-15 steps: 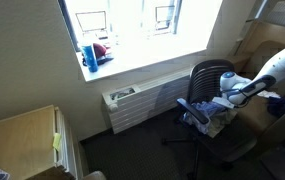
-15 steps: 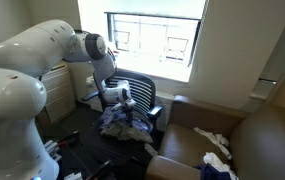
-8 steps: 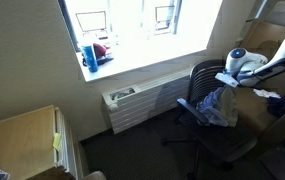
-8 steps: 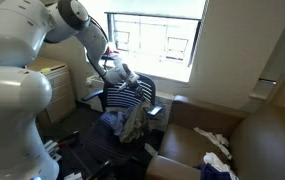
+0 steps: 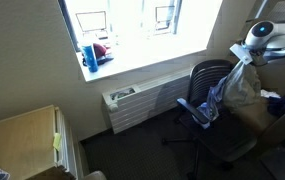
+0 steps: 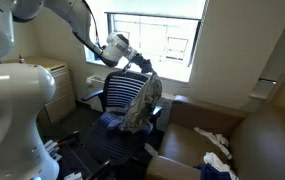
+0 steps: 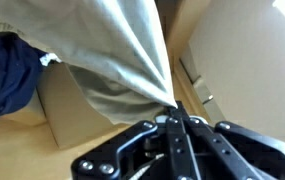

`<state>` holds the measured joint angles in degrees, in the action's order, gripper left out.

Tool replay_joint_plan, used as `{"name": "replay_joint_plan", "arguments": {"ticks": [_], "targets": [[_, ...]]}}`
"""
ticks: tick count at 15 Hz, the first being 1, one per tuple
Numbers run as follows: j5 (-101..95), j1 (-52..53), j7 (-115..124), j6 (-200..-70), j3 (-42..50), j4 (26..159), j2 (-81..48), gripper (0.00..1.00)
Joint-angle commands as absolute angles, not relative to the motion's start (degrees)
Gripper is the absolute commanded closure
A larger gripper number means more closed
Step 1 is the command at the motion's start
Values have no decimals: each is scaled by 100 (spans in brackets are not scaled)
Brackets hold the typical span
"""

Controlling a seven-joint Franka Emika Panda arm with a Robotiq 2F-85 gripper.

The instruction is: Move the brown clothing from the black chair to the brown chair

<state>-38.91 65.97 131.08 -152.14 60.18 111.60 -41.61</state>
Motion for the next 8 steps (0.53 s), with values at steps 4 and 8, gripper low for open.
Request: {"name": "replay_joint_plan", "arguments": {"ticks": [4,8], "targets": [[-6746,8143,14845,-15486,8835,11727,-3927,100],[-6462,7971,15037,-16071,10294,11770,-4828,100]]}}
